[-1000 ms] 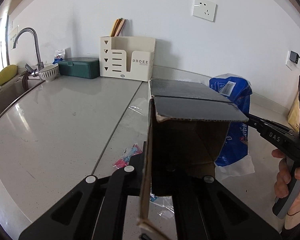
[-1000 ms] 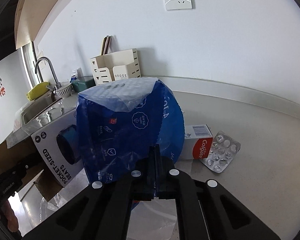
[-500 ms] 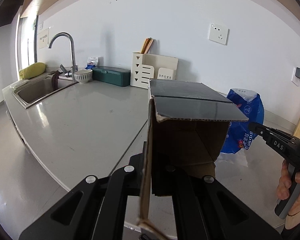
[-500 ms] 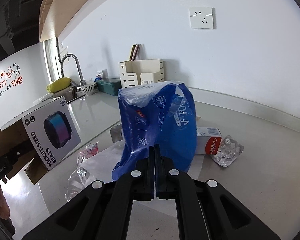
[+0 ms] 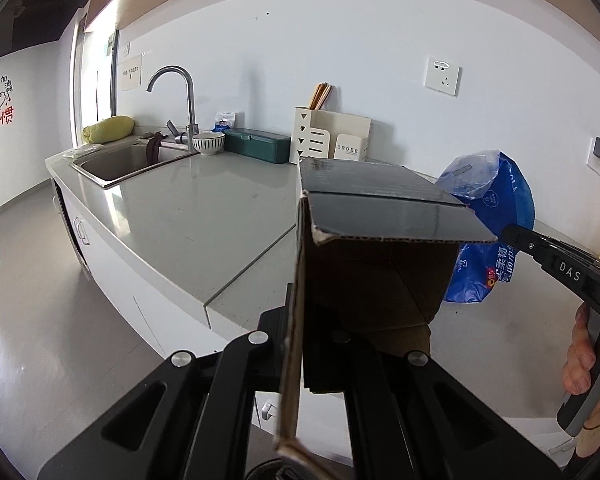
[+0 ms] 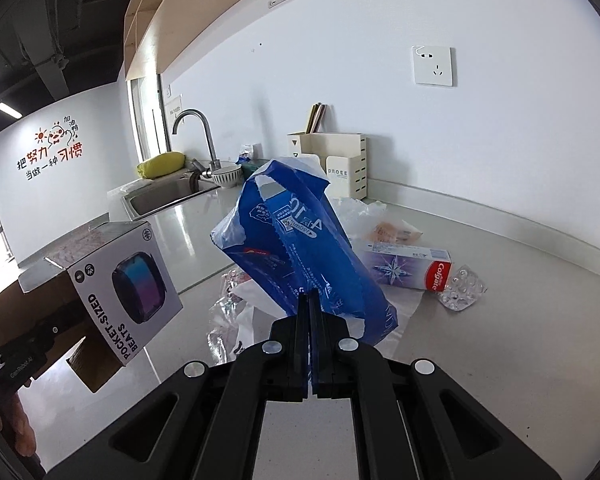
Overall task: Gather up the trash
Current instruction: 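Carry the box and blue bag down to the mesh wastebasket with both grippers, then open both grippers to drop the box and bag into the wastebasket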
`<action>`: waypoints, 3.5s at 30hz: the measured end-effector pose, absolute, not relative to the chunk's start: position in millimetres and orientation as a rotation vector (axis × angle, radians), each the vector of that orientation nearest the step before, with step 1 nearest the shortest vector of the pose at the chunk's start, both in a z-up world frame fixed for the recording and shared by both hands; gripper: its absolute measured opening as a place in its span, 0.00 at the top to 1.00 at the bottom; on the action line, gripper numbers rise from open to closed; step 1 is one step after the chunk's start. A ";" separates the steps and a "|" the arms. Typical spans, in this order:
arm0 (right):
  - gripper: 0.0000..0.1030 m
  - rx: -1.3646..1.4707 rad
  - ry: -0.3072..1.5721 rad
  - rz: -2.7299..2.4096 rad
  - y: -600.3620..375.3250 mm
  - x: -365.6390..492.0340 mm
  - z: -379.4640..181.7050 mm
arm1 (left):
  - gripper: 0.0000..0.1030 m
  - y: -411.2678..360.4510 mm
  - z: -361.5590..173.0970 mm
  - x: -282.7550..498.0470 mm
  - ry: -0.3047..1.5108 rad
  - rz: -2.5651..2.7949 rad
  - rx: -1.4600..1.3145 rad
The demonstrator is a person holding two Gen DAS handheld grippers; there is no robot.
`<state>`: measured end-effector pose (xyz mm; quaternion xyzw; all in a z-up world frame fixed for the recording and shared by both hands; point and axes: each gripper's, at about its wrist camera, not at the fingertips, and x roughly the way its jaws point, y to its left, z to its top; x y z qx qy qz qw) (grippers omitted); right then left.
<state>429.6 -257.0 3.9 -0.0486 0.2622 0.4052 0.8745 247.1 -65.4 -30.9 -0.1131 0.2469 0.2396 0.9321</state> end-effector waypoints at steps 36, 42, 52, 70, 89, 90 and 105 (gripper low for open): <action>0.95 -0.279 0.751 1.110 -297.8 222.7 -136.0 | 0.97 -115.8 -207.3 74.2 0.756 0.665 -0.430; 0.95 -0.350 0.874 1.114 -285.4 219.5 -219.2 | 0.97 -112.8 -293.2 78.8 0.894 0.661 -0.477; 0.95 -0.502 1.128 1.080 -246.7 229.1 -365.5 | 0.97 -100.2 -431.6 107.7 1.140 0.614 -0.589; 0.94 -0.636 1.382 0.978 -209.1 235.9 -498.9 | 0.97 -83.3 -564.0 140.9 1.331 0.527 -0.775; 0.09 -0.645 1.308 0.943 -210.9 242.6 -496.3 | 0.04 -76.9 -545.1 132.8 1.285 0.552 -0.720; 0.09 -0.644 1.310 0.938 -210.9 243.3 -496.3 | 0.04 -76.5 -543.8 132.8 1.290 0.555 -0.731; 0.09 -0.587 1.260 1.006 -196.5 240.5 -436.7 | 0.04 -34.4 -454.2 105.4 1.106 0.598 -0.746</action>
